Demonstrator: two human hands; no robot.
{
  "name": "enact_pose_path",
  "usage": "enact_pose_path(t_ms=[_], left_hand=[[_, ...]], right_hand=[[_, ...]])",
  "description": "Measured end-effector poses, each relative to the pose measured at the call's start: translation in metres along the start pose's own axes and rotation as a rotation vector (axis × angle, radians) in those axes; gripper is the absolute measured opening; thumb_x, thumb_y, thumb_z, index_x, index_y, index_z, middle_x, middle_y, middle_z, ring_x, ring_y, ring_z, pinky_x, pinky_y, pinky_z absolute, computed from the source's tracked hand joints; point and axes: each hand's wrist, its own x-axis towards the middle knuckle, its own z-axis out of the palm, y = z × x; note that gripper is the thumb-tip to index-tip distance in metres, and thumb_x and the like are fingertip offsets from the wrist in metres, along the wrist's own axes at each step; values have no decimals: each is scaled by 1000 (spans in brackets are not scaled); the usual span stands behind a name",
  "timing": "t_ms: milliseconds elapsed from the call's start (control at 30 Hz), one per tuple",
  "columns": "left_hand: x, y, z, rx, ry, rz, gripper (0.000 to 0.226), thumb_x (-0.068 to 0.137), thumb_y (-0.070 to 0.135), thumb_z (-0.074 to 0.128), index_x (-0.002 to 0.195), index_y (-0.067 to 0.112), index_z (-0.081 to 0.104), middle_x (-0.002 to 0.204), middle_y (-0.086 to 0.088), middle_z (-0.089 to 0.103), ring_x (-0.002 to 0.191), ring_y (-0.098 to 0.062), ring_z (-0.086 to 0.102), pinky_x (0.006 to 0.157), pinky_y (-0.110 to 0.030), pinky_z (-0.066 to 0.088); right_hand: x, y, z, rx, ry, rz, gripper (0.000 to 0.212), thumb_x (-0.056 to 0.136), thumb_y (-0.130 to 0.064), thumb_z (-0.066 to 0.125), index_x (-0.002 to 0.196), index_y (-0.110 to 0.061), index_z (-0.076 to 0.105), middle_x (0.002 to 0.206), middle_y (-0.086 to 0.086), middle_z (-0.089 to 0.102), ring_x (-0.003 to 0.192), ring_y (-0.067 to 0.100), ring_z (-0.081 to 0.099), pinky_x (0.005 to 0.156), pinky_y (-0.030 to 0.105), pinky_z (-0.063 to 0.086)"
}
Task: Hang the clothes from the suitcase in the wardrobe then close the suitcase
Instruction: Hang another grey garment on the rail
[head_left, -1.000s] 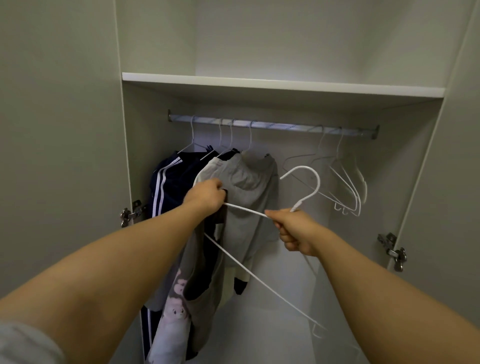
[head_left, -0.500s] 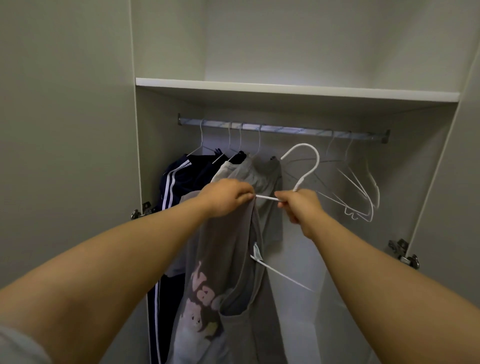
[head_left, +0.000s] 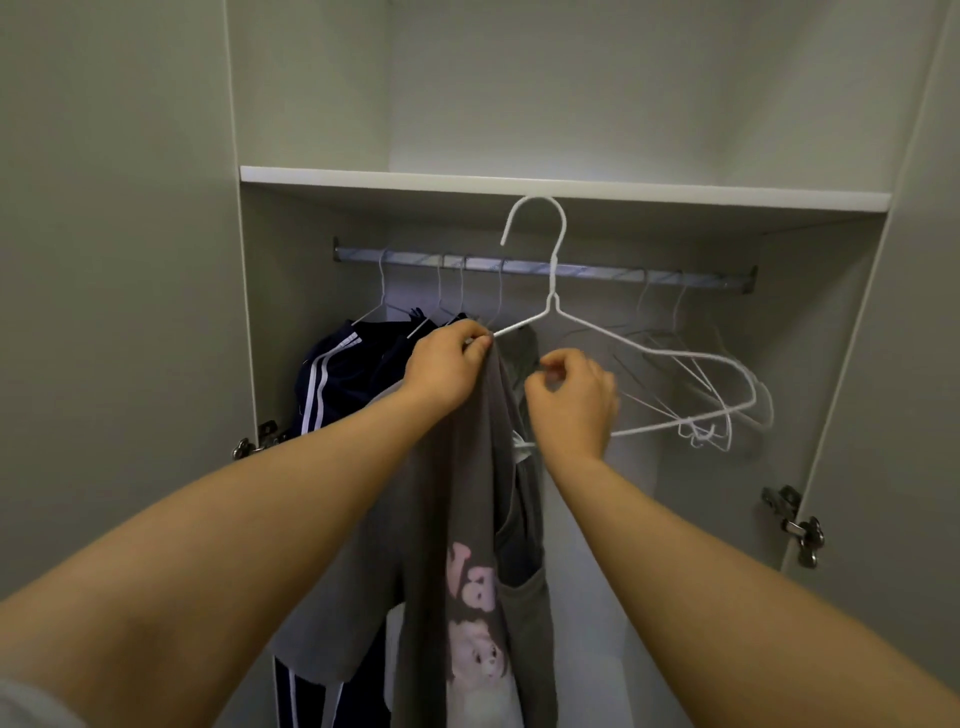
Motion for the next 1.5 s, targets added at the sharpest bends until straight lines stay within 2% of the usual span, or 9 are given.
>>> enact_pose_path(t_ms=[100, 367, 400, 467, 567, 767, 1067, 1367, 1500], left_hand=[[0, 7, 2, -76, 5, 0, 27, 99, 23, 44, 117, 13, 61, 113, -8, 64, 106, -23, 56, 80, -25, 39], [11, 3, -8, -139, 90, -86, 24, 98, 23, 46, 113, 11, 62, 103, -8, 61, 100, -23, 55, 76, -23, 36], [14, 3, -12, -187, 108, -114, 24, 99, 23, 45, 112, 12, 61, 98, -6, 57, 97, -24, 55, 75, -24, 37], [21, 6, -18, -256, 146, -143, 23, 99, 24, 45, 110, 14, 62, 95, -2, 53, 88, -20, 51, 73, -25, 37], [31, 11, -29, -248, 186, -104, 22, 98, 26, 46, 109, 17, 63, 95, 1, 53, 85, -15, 48, 73, -23, 35], [32, -14, -62, -93, 171, -6, 21, 95, 26, 52, 107, 18, 67, 93, -3, 62, 91, -16, 55, 78, -23, 38], [14, -60, -91, 74, 62, 39, 24, 96, 20, 52, 112, 12, 68, 109, -4, 66, 98, -12, 54, 85, -20, 36], [8, -80, -95, 189, 26, 98, 24, 96, 15, 52, 112, 8, 68, 115, -9, 67, 109, -24, 58, 81, -18, 32], [5, -83, -91, 248, 45, 206, 24, 96, 13, 51, 113, 7, 67, 113, -13, 67, 109, -27, 60, 77, -16, 30]], right_hand=[[-4, 7, 12, 95, -331, 138, 21, 87, -18, 60, 106, -9, 61, 95, 9, 62, 95, 25, 58, 74, 25, 38], [-14, 38, 33, 232, -632, 229, 14, 86, -8, 61, 77, -18, 61, 72, 1, 60, 71, 16, 56, 67, 23, 47], [-20, 44, 35, 210, -741, 270, 8, 85, -8, 63, 87, -16, 62, 81, 4, 63, 76, 16, 58, 70, 23, 49], [-31, 56, 37, 165, -932, 366, 35, 85, -8, 64, 119, -10, 54, 109, 11, 64, 94, 19, 59, 85, 27, 49], [-41, 67, 37, 30, -1062, 357, 47, 87, -12, 60, 133, -8, 49, 132, 11, 55, 118, 24, 54, 104, 32, 43], [-8, 74, 12, -522, -836, 118, 28, 92, -31, 45, 113, -25, 61, 125, 2, 59, 121, 24, 50, 109, 42, 24], [28, 72, -28, -709, -615, -108, 27, 95, -39, 42, 111, -26, 60, 123, 1, 61, 124, 21, 48, 115, 44, 14], [45, 71, -56, -763, -533, -299, 23, 93, -41, 45, 75, -28, 51, 86, -5, 55, 108, 16, 55, 114, 42, 12], [53, 70, -65, -835, -547, -291, 22, 90, -33, 45, 69, -25, 45, 85, -3, 52, 105, 17, 53, 114, 44, 11]])
